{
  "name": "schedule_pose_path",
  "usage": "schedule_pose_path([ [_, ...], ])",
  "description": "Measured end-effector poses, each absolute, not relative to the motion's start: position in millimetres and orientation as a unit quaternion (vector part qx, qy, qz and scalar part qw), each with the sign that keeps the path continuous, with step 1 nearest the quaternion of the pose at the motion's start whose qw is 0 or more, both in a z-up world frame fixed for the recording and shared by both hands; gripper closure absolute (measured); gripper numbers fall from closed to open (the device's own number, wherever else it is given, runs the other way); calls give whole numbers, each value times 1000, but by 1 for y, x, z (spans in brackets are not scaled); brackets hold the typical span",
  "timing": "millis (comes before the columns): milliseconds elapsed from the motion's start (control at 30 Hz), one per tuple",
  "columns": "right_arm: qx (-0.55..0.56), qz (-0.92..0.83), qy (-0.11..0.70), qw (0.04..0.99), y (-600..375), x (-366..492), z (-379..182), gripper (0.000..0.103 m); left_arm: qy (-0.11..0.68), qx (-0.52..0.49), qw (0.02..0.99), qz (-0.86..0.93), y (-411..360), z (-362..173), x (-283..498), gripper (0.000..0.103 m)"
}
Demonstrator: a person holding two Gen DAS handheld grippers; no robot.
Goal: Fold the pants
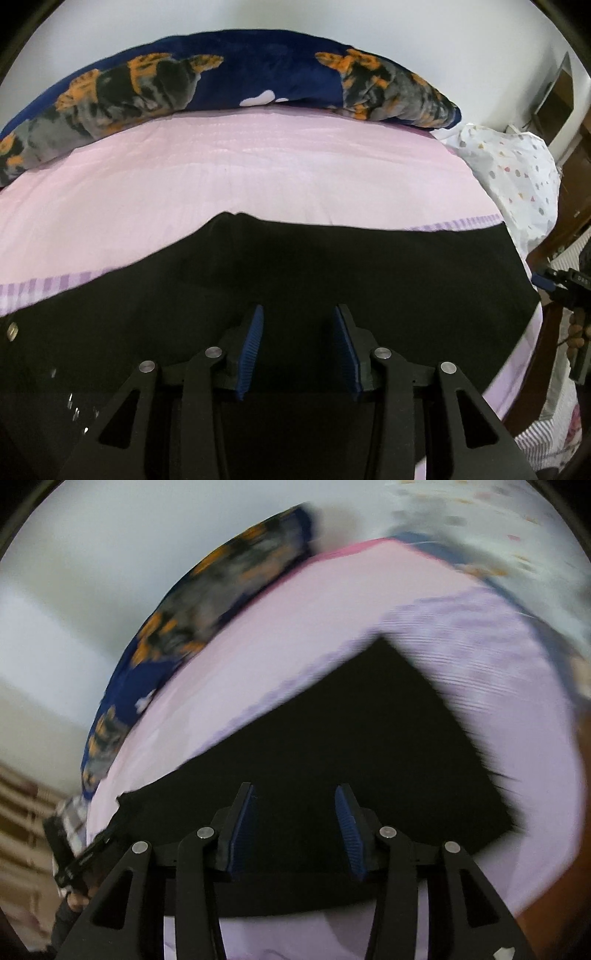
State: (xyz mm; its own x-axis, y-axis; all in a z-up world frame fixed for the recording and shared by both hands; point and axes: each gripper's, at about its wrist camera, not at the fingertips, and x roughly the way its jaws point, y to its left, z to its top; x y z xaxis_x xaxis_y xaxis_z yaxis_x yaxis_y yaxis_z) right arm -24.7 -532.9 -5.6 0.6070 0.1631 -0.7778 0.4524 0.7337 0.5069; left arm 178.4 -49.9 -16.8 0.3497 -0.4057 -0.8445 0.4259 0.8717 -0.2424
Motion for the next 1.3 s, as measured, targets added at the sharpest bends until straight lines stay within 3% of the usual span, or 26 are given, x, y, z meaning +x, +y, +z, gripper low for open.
schedule_pose_path([
  [233,423,-137,412,795,-564,-91,-26,60,510,-2,814,-278,-61,0,143,57],
  [600,471,-146,352,795,-585,-92,-51,62,525,33,783,-332,-124,-8,101,55],
  [767,486,-148,327,797,-595,-81,-59,80,539,42,769,-340,-144,-22,93,55],
  [833,490,-147,330,794,-596,-80,-62,91,545,39,766,-339,-148,-28,93,55],
  [1067,534,-106,305,782,-591,-78,-57,94,530,52,776,-337,-156,-33,90,55],
  [1300,519,-23,324,791,-525,-28,-30,94,535,-23,783,-317,-124,-19,104,55],
])
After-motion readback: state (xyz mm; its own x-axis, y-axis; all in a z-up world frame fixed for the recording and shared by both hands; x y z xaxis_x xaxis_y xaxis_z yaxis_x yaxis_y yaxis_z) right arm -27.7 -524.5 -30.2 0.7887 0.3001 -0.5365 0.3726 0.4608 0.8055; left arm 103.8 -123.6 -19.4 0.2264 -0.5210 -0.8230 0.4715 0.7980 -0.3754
